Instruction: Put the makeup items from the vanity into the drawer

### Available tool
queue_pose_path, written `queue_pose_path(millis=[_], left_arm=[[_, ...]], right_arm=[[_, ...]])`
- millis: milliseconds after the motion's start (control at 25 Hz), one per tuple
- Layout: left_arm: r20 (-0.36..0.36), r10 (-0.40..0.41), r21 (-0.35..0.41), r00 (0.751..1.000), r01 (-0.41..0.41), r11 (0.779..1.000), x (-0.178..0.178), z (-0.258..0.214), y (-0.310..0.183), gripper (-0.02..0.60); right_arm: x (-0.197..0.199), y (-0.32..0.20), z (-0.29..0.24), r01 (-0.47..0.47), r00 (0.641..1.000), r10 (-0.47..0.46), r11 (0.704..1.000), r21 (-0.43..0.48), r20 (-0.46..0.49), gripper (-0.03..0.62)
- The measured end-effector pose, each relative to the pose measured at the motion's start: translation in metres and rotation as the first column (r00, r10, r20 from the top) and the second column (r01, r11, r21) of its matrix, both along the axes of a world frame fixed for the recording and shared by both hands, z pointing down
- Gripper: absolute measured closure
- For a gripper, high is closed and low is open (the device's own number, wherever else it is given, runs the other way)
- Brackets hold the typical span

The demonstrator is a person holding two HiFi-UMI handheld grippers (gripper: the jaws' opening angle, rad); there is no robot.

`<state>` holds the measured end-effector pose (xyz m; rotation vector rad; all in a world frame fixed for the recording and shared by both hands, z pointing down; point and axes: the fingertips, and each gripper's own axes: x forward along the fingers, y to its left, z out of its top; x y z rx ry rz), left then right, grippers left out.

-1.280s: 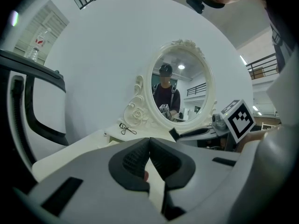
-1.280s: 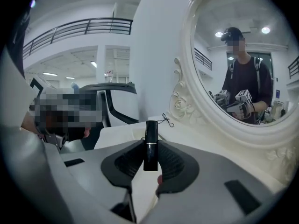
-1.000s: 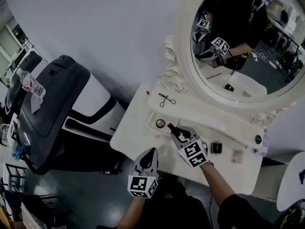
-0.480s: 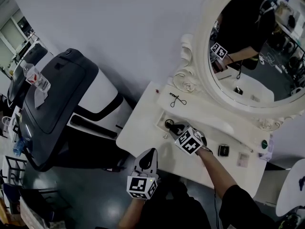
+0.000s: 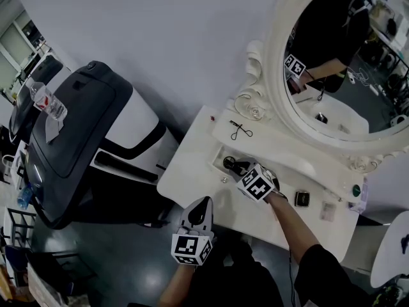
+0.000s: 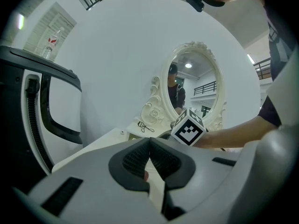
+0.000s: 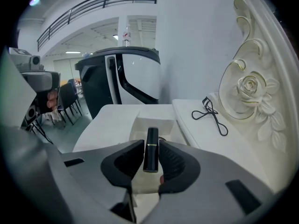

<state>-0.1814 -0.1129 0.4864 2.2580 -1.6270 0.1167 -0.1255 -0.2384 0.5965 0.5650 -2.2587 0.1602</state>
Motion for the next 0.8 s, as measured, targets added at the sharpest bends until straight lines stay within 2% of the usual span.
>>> queue_pose_path(millis=[160,280,520,680,800], left_arm=[[-0.003,-0.002,0.0,1.0,0.002,1.0,-0.002,0.0,0.001,0.566],[-0.006,0.001,0.006,1.0,-0.001,1.0,-0.002,-0.002,0.0,0.566],[-0.009,0.027,0.034,1.0,-0.027,0.999,0.004,-0.013,-0.003,0.566],[-0.013,0.06,0.063,0.998,-0.059,0.996,0.012,-0.025,-0.004,0.566],[-0.015,0.092,0.085,0.996,-0.091,0.992,0.018,-0.036,-0.002,0.566]], right_arm=[[-0.001,0.001,-0.002,-0.006,1.0,0.006,1.0,-0.006,0.013,0.488],[0.002,0.0,-0.009,-0.028,0.999,0.027,0.999,0.023,0.032,0.488],[0.012,0.007,-0.047,-0.124,0.981,0.114,0.991,0.054,0.156,0.488],[0.024,0.023,-0.076,-0.211,0.941,0.193,0.977,0.036,0.278,0.488],[0.035,0.041,-0.099,-0.296,0.882,0.268,0.955,0.013,0.387,0.518]])
